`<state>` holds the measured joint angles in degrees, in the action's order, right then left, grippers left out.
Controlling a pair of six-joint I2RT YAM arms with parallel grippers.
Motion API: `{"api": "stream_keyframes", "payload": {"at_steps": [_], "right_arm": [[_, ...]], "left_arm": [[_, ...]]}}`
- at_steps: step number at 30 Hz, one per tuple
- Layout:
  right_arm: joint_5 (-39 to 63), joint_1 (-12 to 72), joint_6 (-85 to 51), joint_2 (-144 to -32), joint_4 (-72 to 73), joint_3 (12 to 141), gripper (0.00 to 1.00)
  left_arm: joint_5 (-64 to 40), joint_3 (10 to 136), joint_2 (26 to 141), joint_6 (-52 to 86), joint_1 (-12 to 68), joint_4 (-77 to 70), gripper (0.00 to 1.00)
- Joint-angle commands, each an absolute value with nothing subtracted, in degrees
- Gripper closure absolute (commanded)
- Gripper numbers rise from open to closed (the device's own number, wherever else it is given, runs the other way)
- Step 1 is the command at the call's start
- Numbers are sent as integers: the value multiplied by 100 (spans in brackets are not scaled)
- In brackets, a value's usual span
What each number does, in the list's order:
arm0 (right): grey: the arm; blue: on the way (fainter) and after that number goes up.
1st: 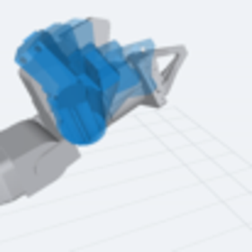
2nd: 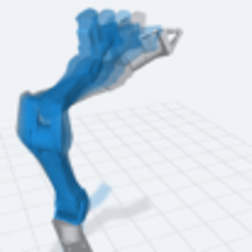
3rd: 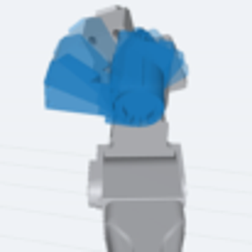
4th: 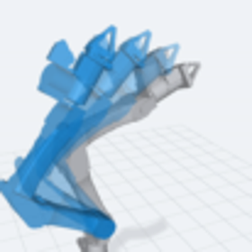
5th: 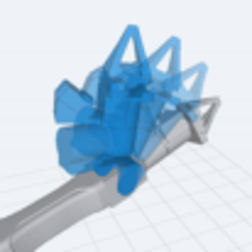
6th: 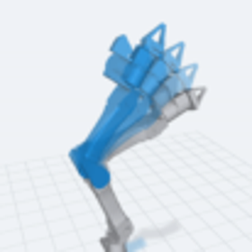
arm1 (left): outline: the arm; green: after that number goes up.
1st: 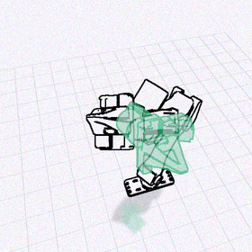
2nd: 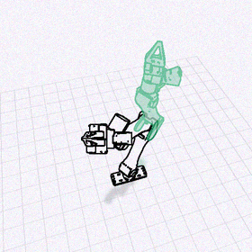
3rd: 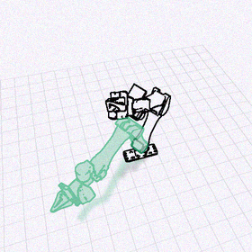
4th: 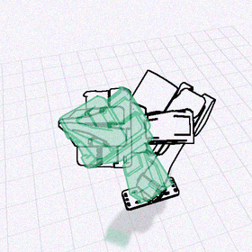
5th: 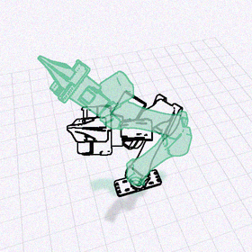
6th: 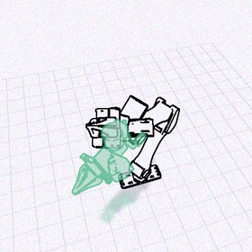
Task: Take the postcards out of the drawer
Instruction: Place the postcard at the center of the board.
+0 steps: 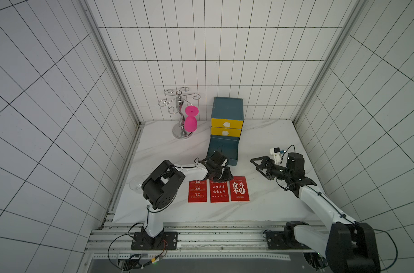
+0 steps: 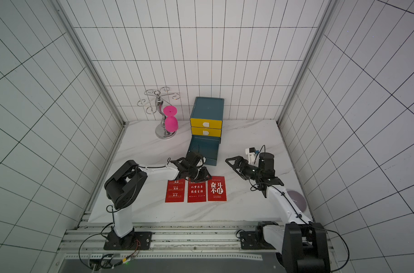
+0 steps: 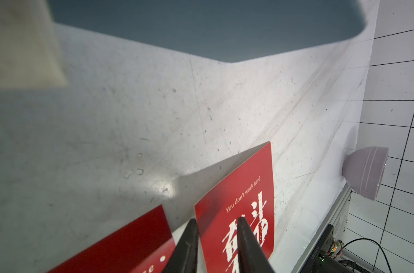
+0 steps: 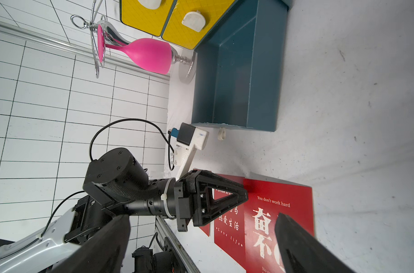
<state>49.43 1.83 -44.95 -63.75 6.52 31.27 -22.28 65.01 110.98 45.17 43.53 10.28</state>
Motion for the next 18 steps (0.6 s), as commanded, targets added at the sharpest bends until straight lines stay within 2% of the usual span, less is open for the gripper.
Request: {"api": "stream_keyframes", "payload": {"at_steps": [1,18], "right_arm": [[4883,103,-4325,-6457,449,3063,2],[4808,104,-4165,-6638,202,3066,1]], "left_arm": [[-2112,6400,11010,4424,4377,1025,71],[-2048,6302,10774,4324,4375,1062,68]]}}
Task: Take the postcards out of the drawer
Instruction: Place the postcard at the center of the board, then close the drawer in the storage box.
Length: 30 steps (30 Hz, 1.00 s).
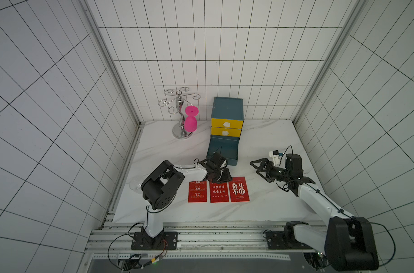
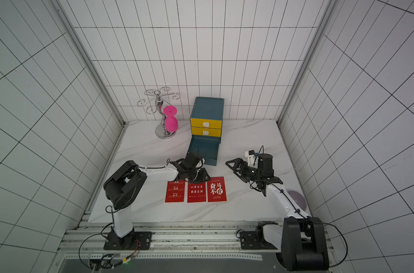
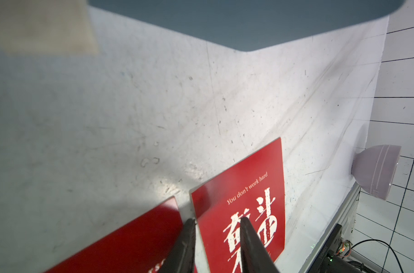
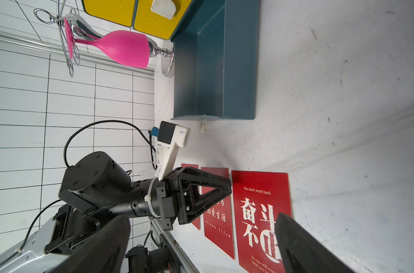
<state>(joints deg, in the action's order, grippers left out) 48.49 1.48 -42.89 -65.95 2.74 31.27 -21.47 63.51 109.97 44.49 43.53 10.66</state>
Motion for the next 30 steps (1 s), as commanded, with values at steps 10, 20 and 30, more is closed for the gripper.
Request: {"api": "stream_keyframes", "payload": {"at_steps": [10,20,30], "right_arm": [[4736,106,-4131,-6683,93,3126,1],[4072,114,-3919,-7014,-613,3889,1],[3684,234,-3931,-8059,-554,5789,1]], "left_arm": [[-2004,6293,10438,4265,4270,1205,67],[-1863,5924,9343,3819,3087,1859,67],[-1945,5951,9451,3028,2190,2251,64]]}}
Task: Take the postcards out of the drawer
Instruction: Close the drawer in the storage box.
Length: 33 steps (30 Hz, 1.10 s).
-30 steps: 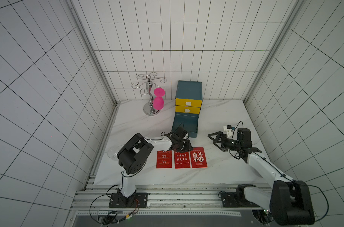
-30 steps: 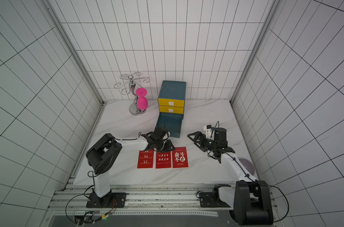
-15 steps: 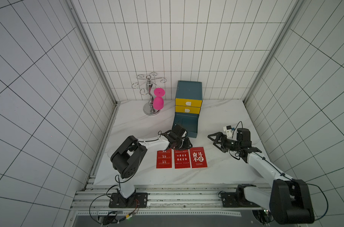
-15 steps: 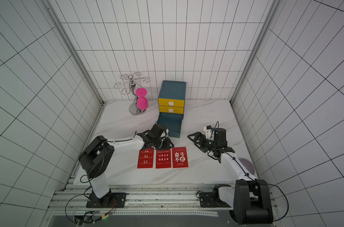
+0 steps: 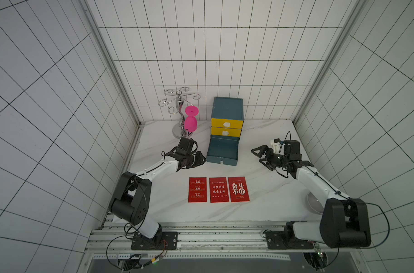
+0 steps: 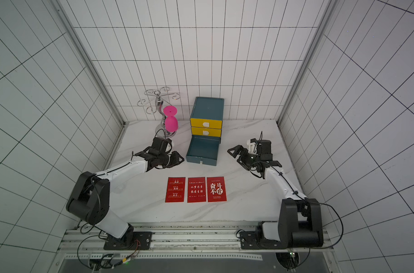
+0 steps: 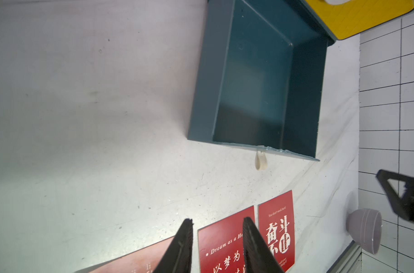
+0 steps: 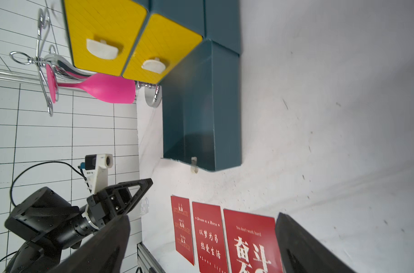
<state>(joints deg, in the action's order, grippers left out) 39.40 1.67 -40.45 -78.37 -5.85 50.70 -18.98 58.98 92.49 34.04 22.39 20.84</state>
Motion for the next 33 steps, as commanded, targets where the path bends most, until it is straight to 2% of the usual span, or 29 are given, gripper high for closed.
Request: {"api": "stream_keyframes", "payload": {"at_steps": [1,13,17,24,33], "right_arm": [[3612,252,-3920,-8216,-554,6086,1],[3182,564,-3692,-10643,-1499,9684,1],[3042,735,-3583,-11241,-1837,10525,1],[2797,932,-3345,-12029,-2474,11472,2],[2634,986,-3174,-12417,-2809,11767,2]], "left_arm": [[-1981,6011,9552,2979,2171,2241,64],[-1939,6541,10163,2549,2170,2213,63],[-1900,6613,10354,2596,2180,2095,63],[-1778,6929,10723,2652,2197,2000,63],[-1705,7290,11060,2731,2265,1940,63]]}}
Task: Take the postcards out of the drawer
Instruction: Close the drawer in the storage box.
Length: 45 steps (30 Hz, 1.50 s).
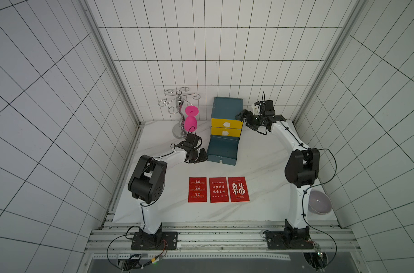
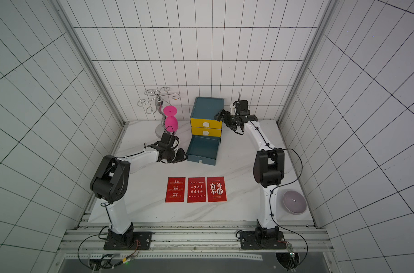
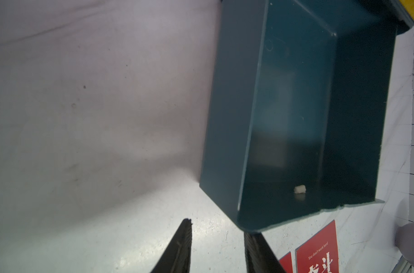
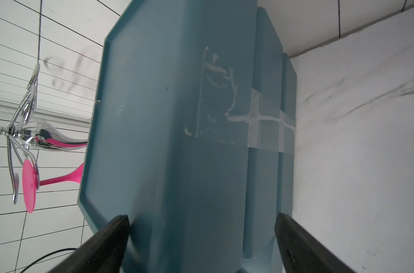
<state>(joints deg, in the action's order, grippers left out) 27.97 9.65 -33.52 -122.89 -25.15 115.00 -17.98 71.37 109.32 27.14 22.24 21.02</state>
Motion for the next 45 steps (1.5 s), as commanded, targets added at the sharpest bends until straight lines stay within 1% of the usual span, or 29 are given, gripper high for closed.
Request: {"api": "stream_keyframes", "payload": {"at_steps": [1,12,19,30,45], "right_arm": [[2624,987,-3154,-12440,-2827,11784,2],[2637,1022,-3013,-12628,-3045,11831,1],[2681,1063,-2997,-12596,-3059,11769,1],[2742,1079,-2988,-12533,-3049,11611,2],[2832,1081,-2979,-12485,-2997,11483,1]], "left_arm": [[-1690,7295,11065,2738,2274,1919,63],[-1526,7491,11257,2854,2367,1890,63],[-1248,7572,11277,3119,2478,1807,63],[-815,7138,11057,4009,2791,983,62],[-453,7020,11248,4787,3129,85,61]]}}
